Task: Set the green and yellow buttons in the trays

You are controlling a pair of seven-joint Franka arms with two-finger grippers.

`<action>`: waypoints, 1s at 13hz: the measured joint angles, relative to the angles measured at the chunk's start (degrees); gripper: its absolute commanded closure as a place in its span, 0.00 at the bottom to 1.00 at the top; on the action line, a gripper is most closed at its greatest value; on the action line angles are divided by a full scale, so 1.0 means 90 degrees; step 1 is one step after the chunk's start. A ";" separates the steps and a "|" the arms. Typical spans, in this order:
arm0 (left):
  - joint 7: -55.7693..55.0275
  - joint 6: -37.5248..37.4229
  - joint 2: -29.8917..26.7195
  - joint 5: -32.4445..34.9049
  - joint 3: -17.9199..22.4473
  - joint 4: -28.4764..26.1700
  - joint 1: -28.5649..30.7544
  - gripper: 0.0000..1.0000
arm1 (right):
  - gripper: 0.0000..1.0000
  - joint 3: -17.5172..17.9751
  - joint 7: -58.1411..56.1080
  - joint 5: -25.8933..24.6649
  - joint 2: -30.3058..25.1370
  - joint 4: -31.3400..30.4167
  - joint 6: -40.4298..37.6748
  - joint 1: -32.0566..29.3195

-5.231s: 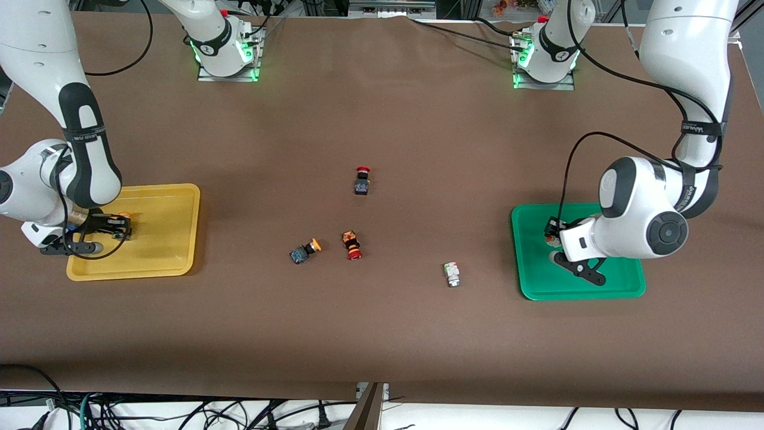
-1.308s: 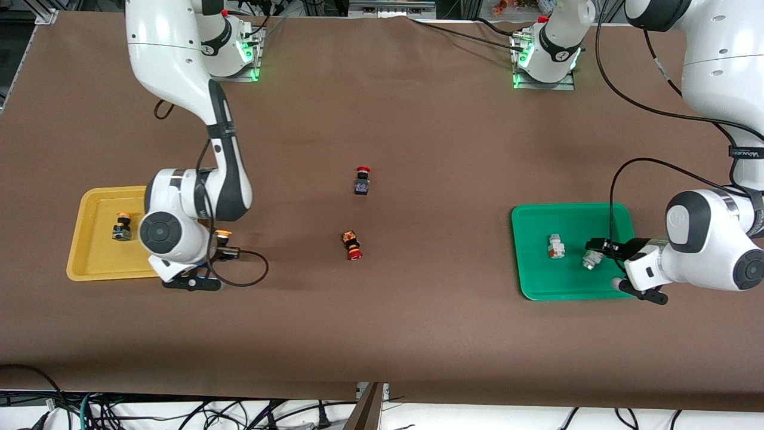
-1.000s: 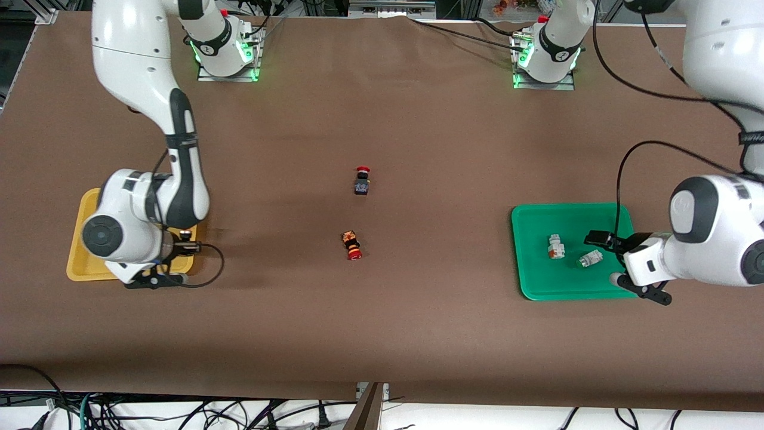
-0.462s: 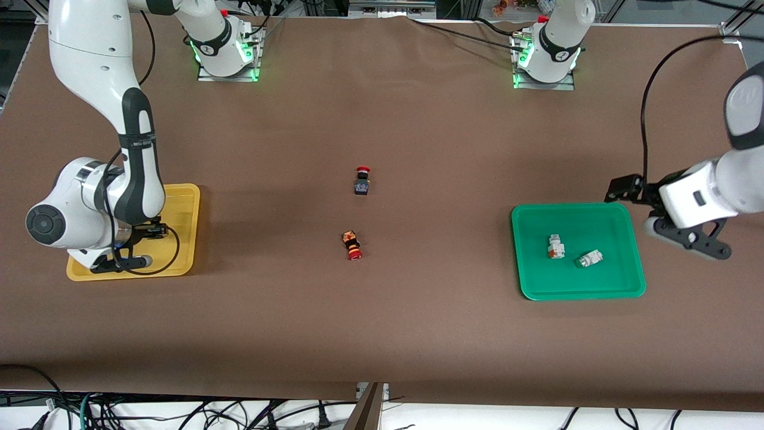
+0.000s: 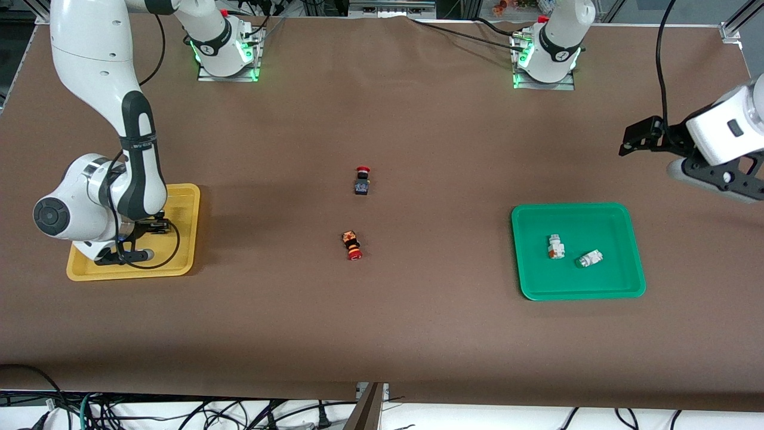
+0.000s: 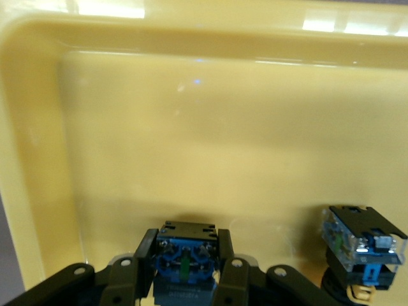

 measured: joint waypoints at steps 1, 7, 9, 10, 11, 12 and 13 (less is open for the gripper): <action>-0.0128 -0.0004 -0.0164 0.0002 -0.0001 -0.0138 -0.0010 0.00 | 0.00 0.0000 -0.0002 0.0013 -0.0004 -0.0001 0.0027 -0.0002; -0.0718 0.1256 -0.0933 0.0035 0.0033 -0.1548 -0.0072 0.00 | 0.00 0.0020 -0.0012 0.0030 -0.0187 0.0445 -0.0275 0.0008; -0.0723 0.1579 -0.0964 0.0036 0.0170 -0.1980 -0.0048 0.00 | 0.00 0.0024 -0.0012 0.0032 -0.0235 0.0881 -0.0688 0.0009; -0.0748 0.1617 -0.1001 0.0036 0.0265 -0.1998 -0.0044 0.00 | 0.00 0.0027 -0.0012 0.0043 -0.0237 0.0955 -0.0744 0.0008; -0.0832 0.1663 -0.1061 0.0036 0.0420 -0.1956 -0.0049 0.00 | 0.00 0.0046 0.0003 0.0076 -0.0237 0.0987 -0.0759 0.0008; -0.0925 0.1676 -0.1132 0.0036 0.0583 -0.1887 -0.0048 0.00 | 0.00 0.0094 0.0059 0.0097 -0.0238 0.1003 -0.0765 0.0001; -0.1041 0.1673 -0.1204 0.0036 0.0693 -0.1843 -0.0047 0.00 | 0.00 0.0198 0.0206 0.0097 -0.0243 0.1017 -0.0766 -0.0030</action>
